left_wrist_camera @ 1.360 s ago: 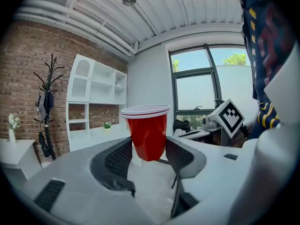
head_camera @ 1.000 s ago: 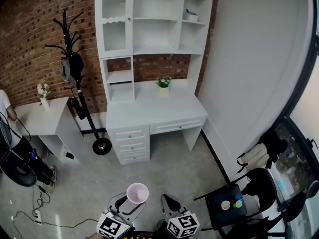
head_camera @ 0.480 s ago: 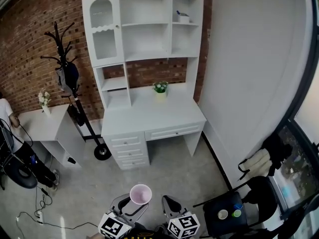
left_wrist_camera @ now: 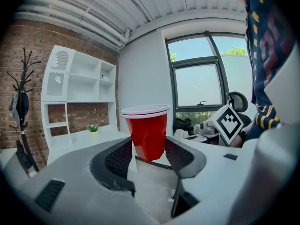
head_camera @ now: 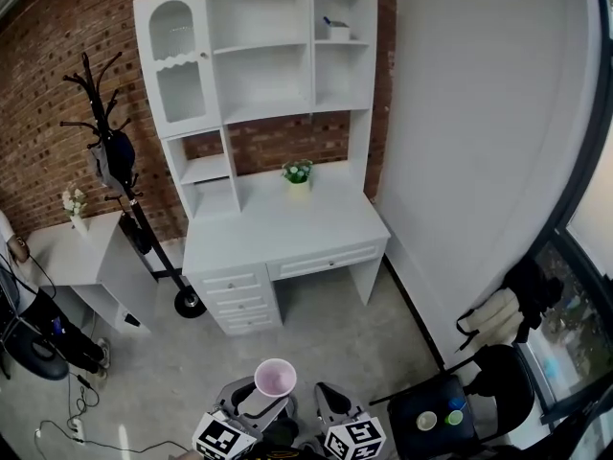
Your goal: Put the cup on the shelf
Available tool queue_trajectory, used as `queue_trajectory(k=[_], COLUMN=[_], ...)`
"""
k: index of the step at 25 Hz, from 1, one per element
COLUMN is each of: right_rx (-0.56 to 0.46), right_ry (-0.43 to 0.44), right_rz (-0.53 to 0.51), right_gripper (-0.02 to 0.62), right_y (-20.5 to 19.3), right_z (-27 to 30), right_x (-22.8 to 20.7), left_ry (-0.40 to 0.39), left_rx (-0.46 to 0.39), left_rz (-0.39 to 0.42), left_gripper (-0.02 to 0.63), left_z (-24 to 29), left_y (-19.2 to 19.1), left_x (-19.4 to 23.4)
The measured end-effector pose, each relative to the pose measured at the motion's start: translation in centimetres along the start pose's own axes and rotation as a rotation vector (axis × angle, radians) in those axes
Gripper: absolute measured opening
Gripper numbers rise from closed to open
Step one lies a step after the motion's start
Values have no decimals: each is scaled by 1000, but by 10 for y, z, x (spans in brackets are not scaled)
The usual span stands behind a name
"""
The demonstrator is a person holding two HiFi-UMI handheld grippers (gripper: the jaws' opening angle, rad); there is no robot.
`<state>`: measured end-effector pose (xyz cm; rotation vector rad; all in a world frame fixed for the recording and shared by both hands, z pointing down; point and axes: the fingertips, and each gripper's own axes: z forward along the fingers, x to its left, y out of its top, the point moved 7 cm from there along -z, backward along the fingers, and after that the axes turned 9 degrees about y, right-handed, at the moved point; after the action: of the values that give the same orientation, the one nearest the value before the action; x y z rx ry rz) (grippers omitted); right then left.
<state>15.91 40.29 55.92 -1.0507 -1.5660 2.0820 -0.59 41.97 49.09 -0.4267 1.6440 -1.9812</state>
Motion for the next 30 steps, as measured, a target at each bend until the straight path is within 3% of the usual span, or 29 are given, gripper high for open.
queue_trajectory(k=[8, 16, 22, 30], right_rx=[2, 10, 31, 28], right_ry=[-69, -67, -65, -86], right_rz=[-6, -6, 2, 9], right_gripper=[-7, -8, -7, -8], right_y=[27, 64, 77, 84], right_z=[39, 116, 169, 215], right_x=[-51, -97, -117, -134], left_ry=[-78, -78, -71, -71], left_rx=[-27, -15, 17, -4], left_rz=[-13, -24, -65, -83], left_gripper=[224, 224, 224, 224], left_z=[74, 144, 171, 192], left_y=[14, 28, 22, 23], left_x=[37, 107, 155, 202])
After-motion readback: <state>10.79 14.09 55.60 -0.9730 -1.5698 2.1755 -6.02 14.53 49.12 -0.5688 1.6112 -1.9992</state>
